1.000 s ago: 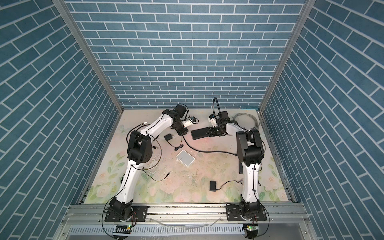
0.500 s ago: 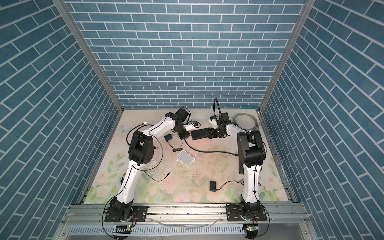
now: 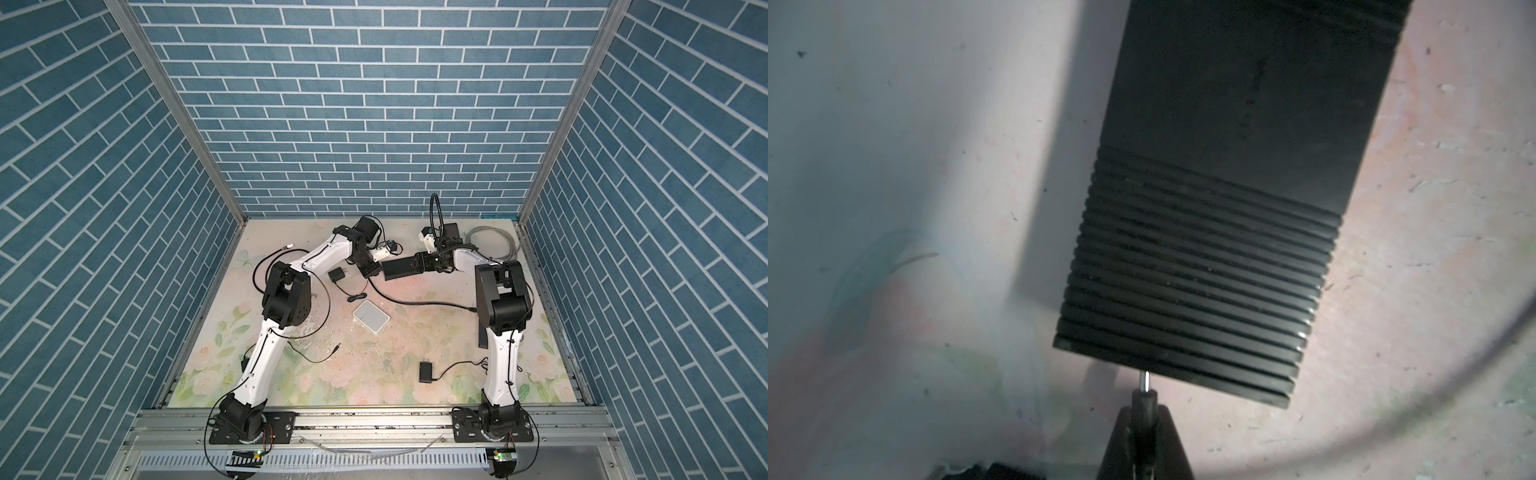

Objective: Insert the plug into the switch port

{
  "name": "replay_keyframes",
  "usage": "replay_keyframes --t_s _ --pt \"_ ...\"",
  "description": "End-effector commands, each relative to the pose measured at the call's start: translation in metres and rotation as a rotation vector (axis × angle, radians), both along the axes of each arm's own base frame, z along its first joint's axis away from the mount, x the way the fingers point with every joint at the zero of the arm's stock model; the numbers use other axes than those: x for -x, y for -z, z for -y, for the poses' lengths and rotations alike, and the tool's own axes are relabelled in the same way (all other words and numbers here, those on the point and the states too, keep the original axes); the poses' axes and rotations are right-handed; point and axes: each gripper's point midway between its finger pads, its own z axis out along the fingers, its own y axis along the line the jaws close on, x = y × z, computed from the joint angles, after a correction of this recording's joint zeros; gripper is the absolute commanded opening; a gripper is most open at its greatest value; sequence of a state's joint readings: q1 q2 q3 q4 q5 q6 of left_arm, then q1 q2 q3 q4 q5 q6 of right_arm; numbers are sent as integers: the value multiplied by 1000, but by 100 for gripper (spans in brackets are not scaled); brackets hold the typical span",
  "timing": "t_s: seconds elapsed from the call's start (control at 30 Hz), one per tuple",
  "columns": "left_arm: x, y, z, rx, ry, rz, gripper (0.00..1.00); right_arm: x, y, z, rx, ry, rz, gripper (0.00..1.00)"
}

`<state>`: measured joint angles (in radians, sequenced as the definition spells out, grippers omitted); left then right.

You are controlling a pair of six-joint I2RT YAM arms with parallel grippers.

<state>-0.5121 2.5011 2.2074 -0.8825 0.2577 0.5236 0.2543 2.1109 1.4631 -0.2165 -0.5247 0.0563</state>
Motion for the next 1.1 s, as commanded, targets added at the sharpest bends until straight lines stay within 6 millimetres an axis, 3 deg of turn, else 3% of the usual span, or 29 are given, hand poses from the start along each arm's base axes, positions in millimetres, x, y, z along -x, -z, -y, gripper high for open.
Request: replay_keyframes --t_s 0.0,0.57,1.07 --pt "6 7 6 30 -4 -28 6 -7 -3 -1 -4 1 3 64" --pt "15 -2 12 81 23 18 5 5 15 -6 -3 -71 -67 63" --pt "8 2 8 89 -51 43 6 17 13 -3 -13 -148 -91 60"
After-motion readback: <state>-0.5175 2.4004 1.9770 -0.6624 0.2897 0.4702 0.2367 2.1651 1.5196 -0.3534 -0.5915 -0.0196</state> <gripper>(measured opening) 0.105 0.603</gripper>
